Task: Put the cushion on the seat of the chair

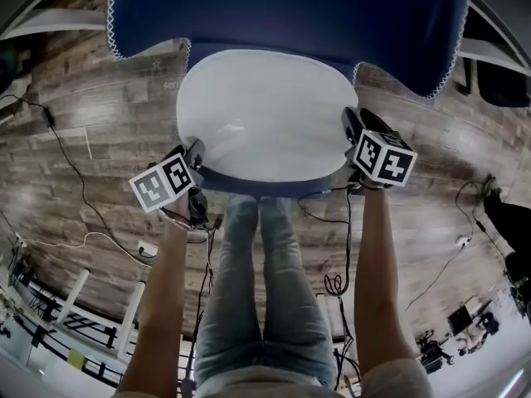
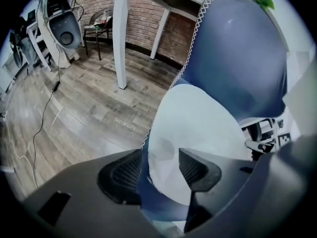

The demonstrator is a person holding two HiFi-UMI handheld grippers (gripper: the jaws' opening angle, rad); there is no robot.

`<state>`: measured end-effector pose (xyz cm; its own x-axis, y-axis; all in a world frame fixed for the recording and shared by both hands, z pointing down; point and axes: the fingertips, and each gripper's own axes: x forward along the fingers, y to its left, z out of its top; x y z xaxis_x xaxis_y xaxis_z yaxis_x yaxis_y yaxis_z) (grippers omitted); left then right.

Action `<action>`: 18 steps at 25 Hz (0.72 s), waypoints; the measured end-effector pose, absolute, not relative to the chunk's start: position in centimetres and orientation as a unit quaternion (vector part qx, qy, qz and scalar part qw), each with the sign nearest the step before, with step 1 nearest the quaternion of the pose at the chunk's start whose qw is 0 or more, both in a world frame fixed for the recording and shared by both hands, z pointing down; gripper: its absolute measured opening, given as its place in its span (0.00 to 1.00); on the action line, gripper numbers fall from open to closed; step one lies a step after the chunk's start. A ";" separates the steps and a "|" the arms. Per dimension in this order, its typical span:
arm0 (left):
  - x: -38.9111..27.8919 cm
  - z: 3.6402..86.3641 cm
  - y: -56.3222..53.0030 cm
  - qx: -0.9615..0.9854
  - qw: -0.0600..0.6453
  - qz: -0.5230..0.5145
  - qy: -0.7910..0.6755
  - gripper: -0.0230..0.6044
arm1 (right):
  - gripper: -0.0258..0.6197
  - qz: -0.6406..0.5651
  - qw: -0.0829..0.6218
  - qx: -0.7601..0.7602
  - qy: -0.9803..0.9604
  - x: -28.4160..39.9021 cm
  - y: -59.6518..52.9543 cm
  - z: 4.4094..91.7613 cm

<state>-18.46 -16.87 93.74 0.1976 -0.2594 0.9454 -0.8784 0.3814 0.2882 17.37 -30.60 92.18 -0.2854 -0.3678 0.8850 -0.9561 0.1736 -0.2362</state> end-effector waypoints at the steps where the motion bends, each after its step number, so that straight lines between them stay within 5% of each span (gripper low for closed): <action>1: -18.6 93.4 -17.0 0.494 0.595 0.253 -0.582 0.40 | 0.32 0.420 0.348 0.486 -0.683 17.4 -30.4 91.9; 10: -18.8 85.7 -18.7 0.537 0.552 0.208 -0.603 0.43 | 0.32 0.397 0.299 0.501 -0.709 16.7 -28.6 84.2; 18: -17.7 67.8 -22.1 0.648 0.371 0.187 -0.639 0.43 | 0.32 0.336 0.258 0.524 -0.739 16.1 -25.9 70.9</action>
